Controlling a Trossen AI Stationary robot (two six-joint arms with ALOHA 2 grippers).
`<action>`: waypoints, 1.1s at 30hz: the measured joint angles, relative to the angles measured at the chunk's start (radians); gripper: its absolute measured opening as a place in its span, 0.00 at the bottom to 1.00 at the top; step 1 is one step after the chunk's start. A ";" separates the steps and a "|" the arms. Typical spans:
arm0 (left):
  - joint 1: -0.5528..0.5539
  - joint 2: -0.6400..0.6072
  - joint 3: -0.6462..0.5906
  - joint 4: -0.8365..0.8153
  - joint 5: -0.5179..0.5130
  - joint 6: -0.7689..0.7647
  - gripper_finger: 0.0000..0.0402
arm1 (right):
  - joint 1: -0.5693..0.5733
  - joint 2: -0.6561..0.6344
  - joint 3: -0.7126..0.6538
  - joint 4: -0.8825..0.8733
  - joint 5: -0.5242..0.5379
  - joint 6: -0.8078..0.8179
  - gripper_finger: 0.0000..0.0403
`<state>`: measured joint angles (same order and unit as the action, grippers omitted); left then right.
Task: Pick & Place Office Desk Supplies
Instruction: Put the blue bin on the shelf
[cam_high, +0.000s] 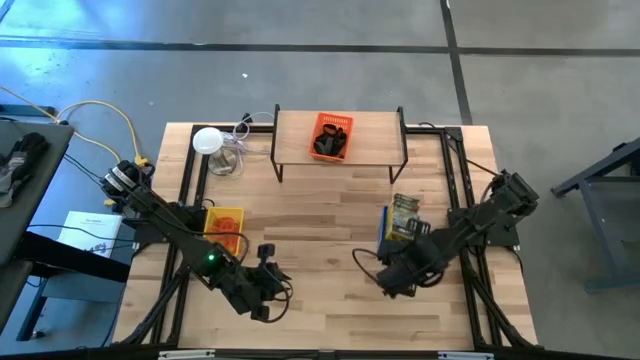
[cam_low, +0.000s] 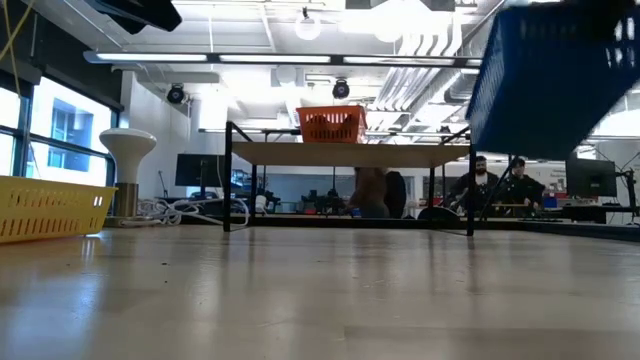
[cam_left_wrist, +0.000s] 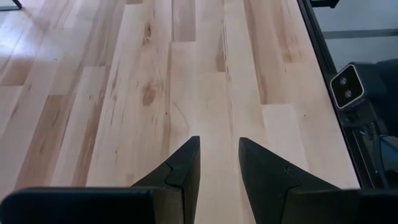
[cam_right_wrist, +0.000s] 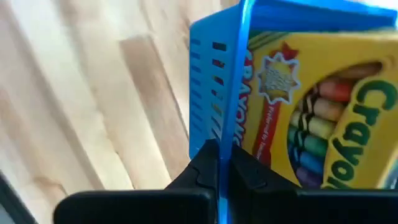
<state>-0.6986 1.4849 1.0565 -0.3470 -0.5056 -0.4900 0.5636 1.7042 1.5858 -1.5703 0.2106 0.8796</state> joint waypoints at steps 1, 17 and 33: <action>0.004 0.000 0.000 0.000 0.000 0.000 0.26 | 0.010 0.000 0.019 -0.001 0.009 -0.017 0.01; 0.018 0.000 0.000 0.013 0.006 -0.008 0.26 | -0.015 0.005 0.174 -0.003 0.328 -0.463 0.01; 0.013 0.000 0.000 0.011 0.010 -0.008 0.26 | -0.414 0.005 0.209 0.004 0.436 -0.727 0.01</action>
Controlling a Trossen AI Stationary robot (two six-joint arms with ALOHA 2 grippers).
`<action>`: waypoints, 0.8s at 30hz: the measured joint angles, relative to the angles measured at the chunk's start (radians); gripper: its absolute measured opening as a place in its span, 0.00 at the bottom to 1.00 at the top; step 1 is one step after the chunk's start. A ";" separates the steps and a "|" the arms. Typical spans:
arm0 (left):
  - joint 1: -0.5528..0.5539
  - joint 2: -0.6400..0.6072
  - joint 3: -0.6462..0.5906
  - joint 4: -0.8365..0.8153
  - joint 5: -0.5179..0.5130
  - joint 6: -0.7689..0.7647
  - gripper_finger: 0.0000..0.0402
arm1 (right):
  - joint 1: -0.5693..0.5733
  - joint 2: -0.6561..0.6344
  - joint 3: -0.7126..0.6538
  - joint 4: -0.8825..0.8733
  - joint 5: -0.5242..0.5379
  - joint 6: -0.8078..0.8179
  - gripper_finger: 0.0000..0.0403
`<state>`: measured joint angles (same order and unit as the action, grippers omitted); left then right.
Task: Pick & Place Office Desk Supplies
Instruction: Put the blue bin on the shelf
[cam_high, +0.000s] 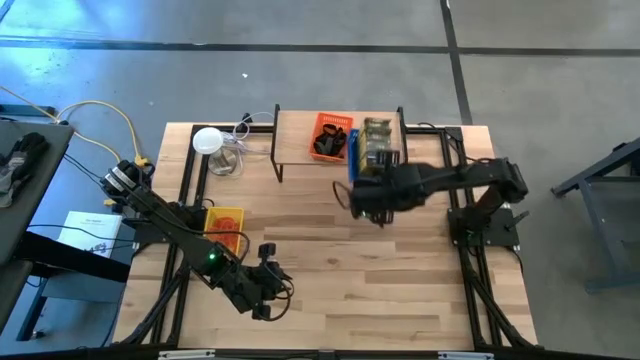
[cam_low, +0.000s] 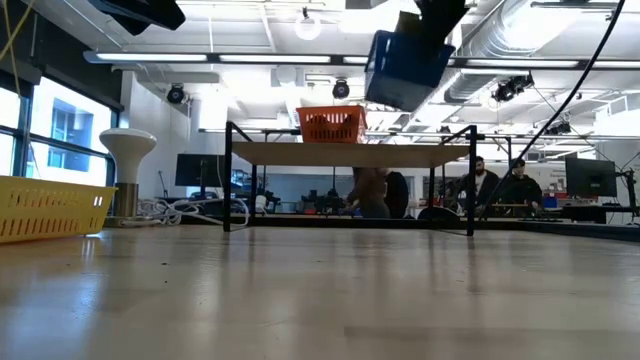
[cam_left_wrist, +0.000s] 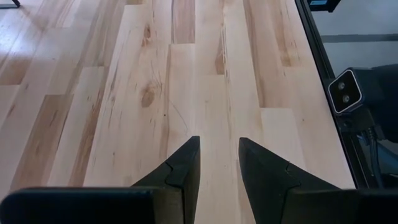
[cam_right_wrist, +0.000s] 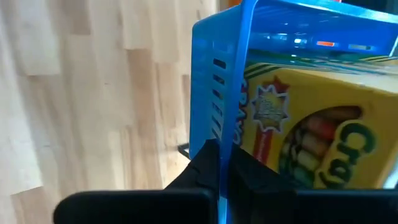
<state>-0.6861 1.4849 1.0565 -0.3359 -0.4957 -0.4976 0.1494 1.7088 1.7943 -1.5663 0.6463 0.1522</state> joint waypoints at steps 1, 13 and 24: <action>0.000 0.000 0.000 0.000 0.000 0.000 0.26 | -0.029 0.000 0.000 0.000 -0.004 -0.008 0.01; -0.002 0.000 0.000 -0.003 0.011 0.000 0.26 | -0.247 0.000 -0.073 0.044 -0.053 -0.127 0.01; -0.020 0.000 0.000 -0.003 0.010 0.002 0.26 | -0.322 0.000 -0.184 0.129 -0.102 -0.134 0.01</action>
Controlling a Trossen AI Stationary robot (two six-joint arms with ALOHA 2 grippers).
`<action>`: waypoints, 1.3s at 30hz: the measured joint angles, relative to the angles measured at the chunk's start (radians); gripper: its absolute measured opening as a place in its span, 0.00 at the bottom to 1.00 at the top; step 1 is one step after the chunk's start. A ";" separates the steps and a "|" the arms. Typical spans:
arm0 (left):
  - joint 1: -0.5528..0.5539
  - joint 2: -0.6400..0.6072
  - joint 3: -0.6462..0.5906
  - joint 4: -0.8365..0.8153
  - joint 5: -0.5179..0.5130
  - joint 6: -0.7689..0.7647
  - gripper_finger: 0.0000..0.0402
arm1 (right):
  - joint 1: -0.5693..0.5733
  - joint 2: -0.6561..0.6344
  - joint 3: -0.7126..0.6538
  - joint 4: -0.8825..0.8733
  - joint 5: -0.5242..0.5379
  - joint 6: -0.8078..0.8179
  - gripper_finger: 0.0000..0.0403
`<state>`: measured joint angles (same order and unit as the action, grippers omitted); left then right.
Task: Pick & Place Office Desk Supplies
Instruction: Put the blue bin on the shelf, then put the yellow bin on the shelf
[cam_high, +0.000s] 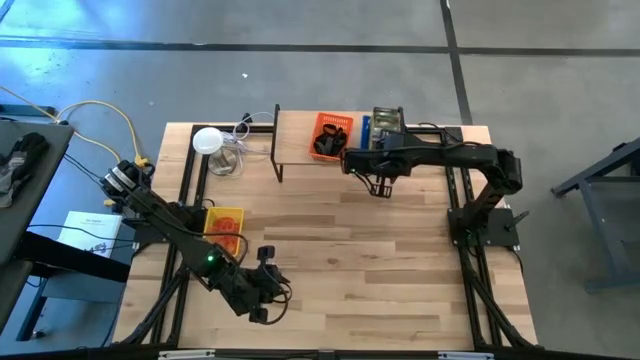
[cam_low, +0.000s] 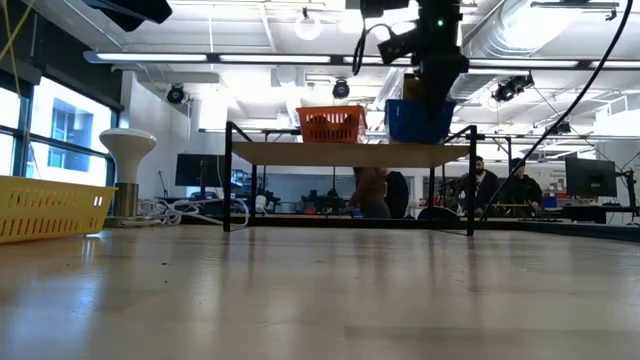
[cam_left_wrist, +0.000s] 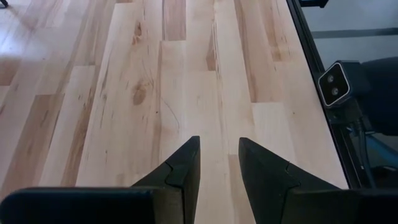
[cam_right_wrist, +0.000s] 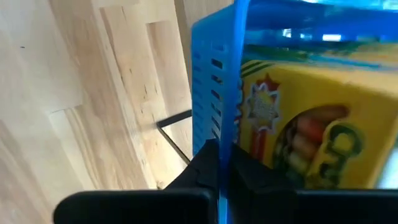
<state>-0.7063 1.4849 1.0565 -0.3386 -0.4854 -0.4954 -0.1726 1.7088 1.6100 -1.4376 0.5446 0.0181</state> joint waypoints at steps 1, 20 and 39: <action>0.000 0.000 0.000 0.000 0.000 0.004 0.26 | 0.000 0.000 -0.004 0.004 0.002 0.002 0.01; 0.000 0.000 0.000 0.002 -0.001 0.009 0.26 | 0.005 -0.002 -0.003 0.006 0.049 0.068 0.25; -0.036 -0.037 0.001 -0.098 0.019 0.006 0.26 | 0.172 -0.011 0.092 -0.130 0.107 0.235 0.38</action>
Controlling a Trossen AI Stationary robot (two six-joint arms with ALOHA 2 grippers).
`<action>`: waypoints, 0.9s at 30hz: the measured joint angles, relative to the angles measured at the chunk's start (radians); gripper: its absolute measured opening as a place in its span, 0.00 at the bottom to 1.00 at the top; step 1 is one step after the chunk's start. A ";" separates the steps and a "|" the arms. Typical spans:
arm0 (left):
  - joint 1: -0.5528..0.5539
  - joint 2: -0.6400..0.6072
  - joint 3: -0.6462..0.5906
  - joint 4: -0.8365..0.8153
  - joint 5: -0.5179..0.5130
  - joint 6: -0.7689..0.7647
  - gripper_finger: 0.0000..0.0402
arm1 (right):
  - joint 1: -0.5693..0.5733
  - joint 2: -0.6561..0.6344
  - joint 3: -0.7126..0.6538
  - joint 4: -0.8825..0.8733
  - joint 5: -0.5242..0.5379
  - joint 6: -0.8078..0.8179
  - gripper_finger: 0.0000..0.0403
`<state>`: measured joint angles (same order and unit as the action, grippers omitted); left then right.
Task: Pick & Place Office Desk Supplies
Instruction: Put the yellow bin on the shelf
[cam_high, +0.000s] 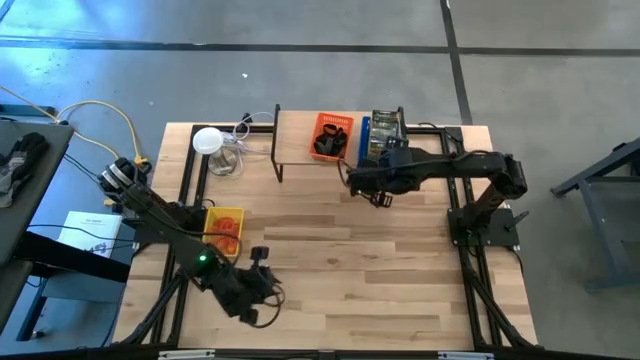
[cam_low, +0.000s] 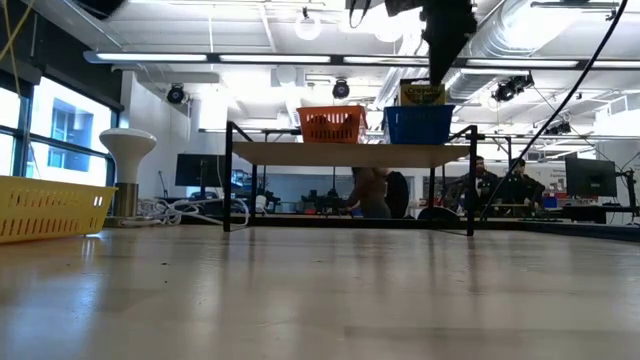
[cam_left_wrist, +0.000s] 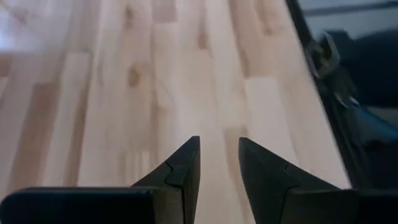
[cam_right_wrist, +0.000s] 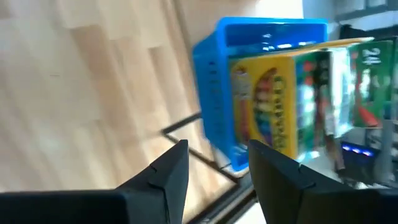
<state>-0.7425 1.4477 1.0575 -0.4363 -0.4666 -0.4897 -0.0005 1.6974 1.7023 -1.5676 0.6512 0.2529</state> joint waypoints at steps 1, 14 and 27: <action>-0.013 -0.012 0.001 -0.021 0.008 -0.005 0.26 | 0.017 -0.008 0.000 -0.002 -0.012 0.012 0.38; -0.206 -0.049 0.001 -0.636 0.097 -0.336 0.26 | 0.275 -0.037 0.000 0.194 -0.285 0.133 0.37; -0.228 -0.035 -0.082 -0.775 0.103 -0.454 0.26 | 0.566 -0.001 -0.002 0.616 -0.505 0.018 0.37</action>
<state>-0.9703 1.4128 0.9755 -1.2116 -0.3637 -0.9441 0.5652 1.6960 1.7003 -0.9517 0.1462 0.2713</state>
